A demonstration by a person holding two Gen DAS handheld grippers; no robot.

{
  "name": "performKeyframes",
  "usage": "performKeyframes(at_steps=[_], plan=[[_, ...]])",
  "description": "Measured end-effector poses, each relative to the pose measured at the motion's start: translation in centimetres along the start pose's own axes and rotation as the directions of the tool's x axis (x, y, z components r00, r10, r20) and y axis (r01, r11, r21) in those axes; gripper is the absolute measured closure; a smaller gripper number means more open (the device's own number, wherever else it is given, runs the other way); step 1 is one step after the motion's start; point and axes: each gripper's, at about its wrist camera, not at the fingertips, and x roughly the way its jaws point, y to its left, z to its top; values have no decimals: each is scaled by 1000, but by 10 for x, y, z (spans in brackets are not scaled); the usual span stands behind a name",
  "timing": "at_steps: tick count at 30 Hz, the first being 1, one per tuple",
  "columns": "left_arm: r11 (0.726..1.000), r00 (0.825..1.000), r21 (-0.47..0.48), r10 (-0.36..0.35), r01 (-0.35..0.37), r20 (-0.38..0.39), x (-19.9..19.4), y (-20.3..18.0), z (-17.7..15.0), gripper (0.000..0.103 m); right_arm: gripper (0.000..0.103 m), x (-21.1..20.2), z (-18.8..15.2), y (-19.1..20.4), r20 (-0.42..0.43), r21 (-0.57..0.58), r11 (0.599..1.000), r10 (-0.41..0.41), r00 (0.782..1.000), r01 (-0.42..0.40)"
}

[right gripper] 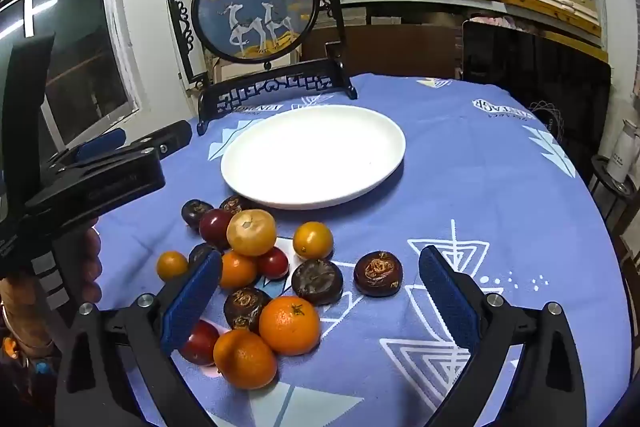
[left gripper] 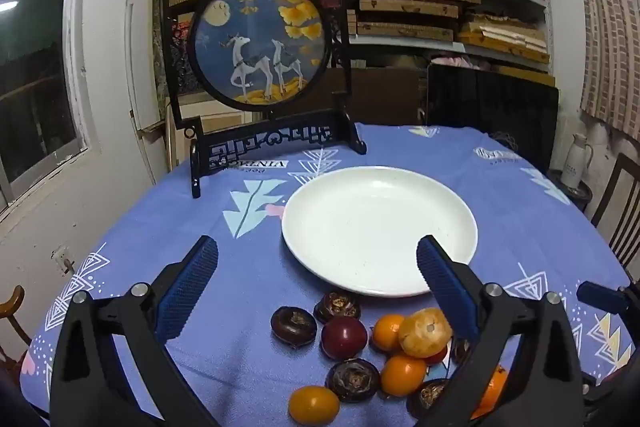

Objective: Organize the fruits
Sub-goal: 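Move both tools toward the fruit pile beside the white plate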

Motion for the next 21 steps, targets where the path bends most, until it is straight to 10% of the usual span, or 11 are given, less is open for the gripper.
performKeyframes(at_steps=[10, 15, 21], plan=[[999, 999, -42, -19, 18, -28, -4, 13, -4, 5, 4, 1, 7, 3, -13, 48, 995, 94, 996, -93], [999, 999, -35, -4, 3, -33, 2, 10, -1, 5, 4, -33, 12, 4, 244, 31, 999, 5, 970, -13], [999, 1000, -27, 19, -19, 24, -5, 10, -2, 5, 4, -5, 17, -5, 110, 16, 997, 80, 991, -82]])
